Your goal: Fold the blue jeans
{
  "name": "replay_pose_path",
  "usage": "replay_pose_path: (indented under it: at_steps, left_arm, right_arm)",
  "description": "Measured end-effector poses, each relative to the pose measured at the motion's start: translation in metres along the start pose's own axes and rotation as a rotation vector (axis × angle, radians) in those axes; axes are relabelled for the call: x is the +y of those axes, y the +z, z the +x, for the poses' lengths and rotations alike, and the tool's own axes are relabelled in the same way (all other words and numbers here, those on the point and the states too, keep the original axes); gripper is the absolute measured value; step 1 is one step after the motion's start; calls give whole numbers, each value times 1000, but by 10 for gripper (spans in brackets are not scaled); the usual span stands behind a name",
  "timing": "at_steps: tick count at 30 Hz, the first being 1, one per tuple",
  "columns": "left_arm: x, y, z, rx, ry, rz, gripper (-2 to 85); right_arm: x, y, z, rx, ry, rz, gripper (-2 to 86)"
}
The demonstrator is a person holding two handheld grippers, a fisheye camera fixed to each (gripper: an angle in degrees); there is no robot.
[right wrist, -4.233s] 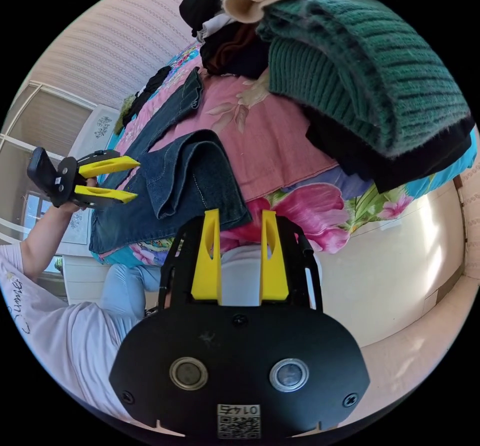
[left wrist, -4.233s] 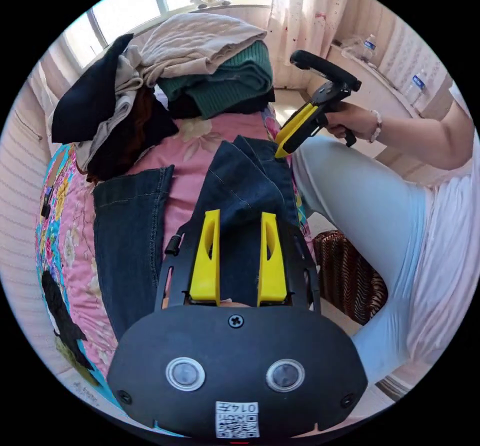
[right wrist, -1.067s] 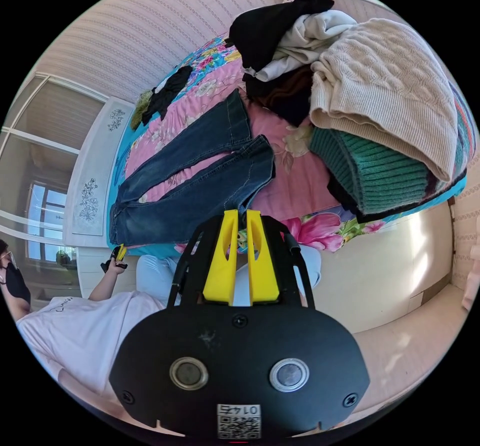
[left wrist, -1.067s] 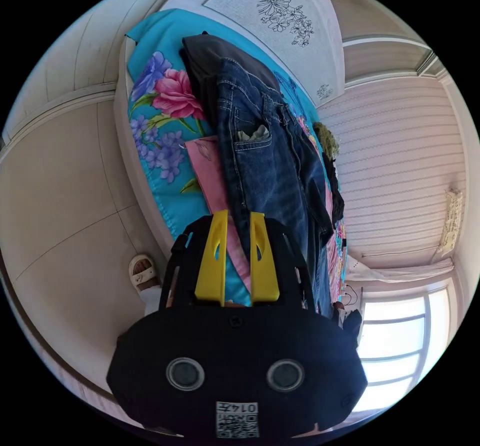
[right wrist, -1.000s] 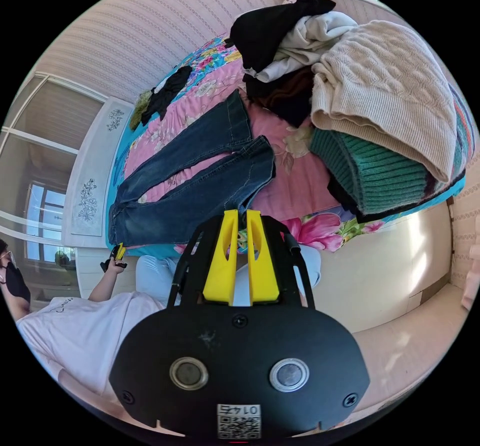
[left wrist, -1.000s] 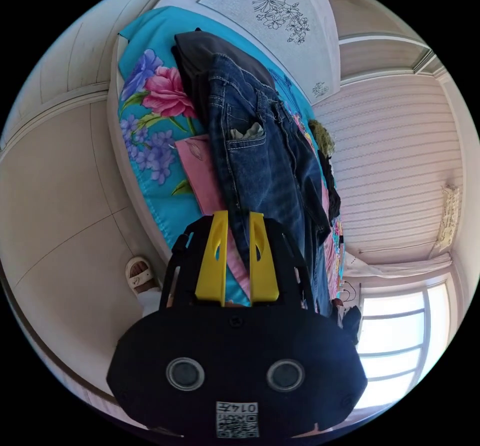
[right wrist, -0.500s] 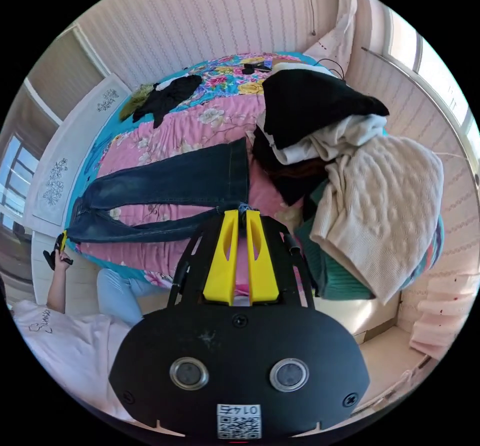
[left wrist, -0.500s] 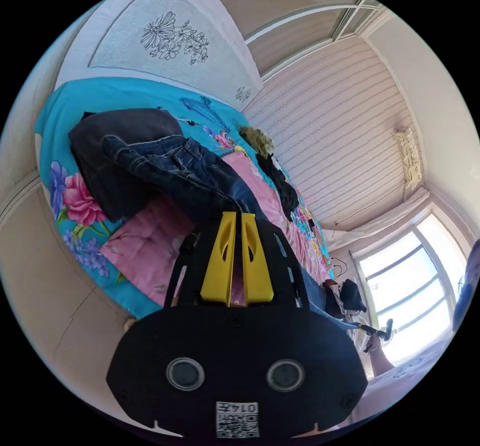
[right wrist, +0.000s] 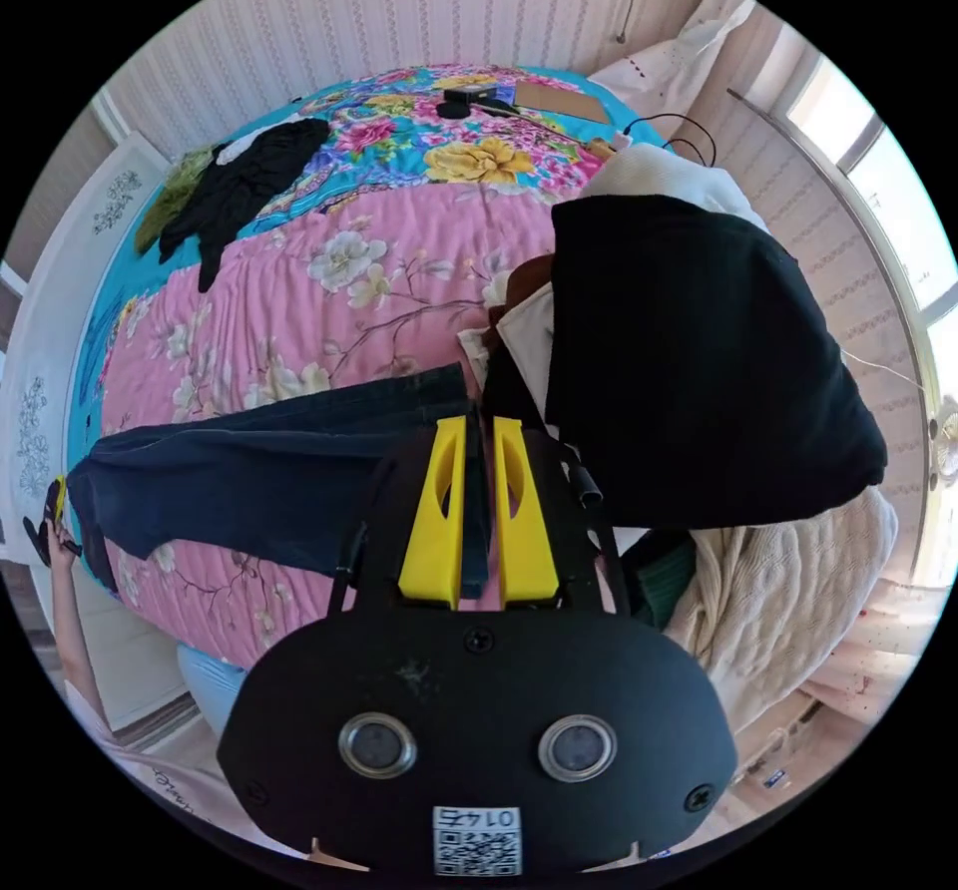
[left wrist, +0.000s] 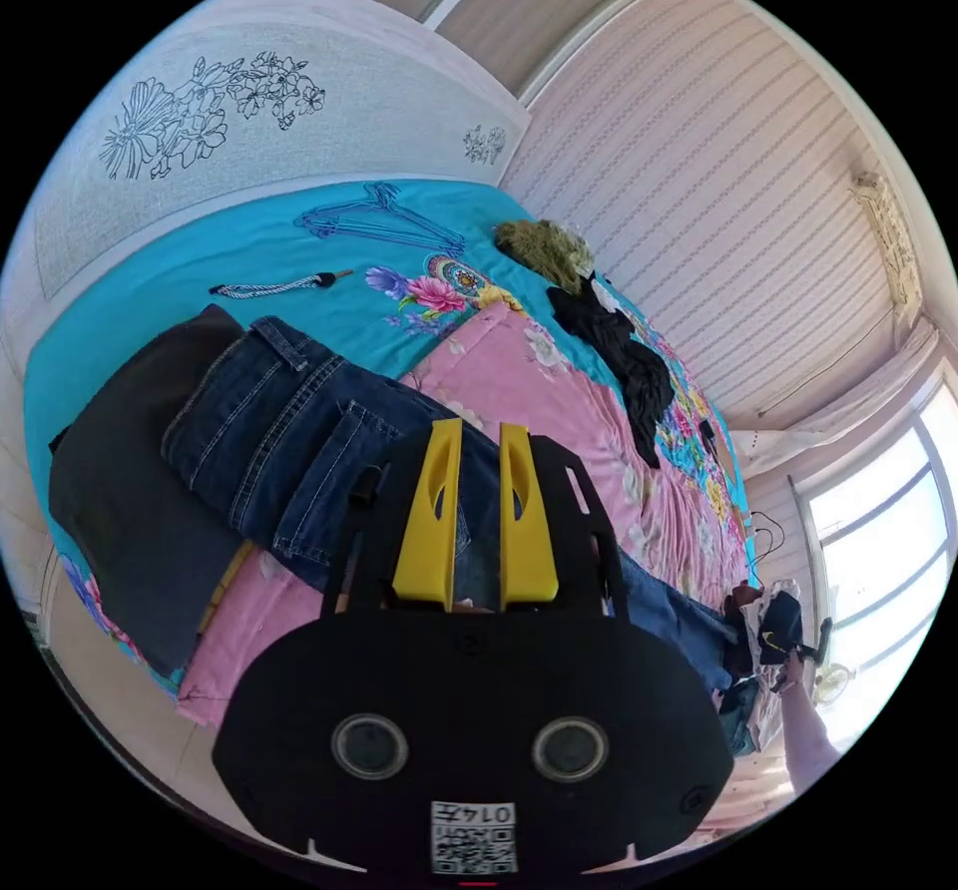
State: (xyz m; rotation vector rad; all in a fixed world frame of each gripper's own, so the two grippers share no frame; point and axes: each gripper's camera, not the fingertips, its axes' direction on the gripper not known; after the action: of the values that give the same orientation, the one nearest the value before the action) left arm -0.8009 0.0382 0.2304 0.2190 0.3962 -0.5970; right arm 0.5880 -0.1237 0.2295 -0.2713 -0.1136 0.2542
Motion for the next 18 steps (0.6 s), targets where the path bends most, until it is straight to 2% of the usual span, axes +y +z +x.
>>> replay_pose_path:
  at_steps: [2,6,11,14,18]
  left_arm:
    - [16,-17,-22,49,-6,16,71]
    - [57,-34,-68,-41,-59,14,79]
    - [94,-17,-128,18,-325,-12,102]
    - [83,-3,-125,96,-349,23,116]
    - [64,16,-119,77,-378,-4,118]
  right_arm:
    - [26,7,8,-116,-25,35,82]
    - [95,28,25,-296,36,90,96]
    - [176,94,56,-574,345,87,115]
    - [188,115,67,-651,504,159,127]
    - [186,142,78,-761,673,238,116]
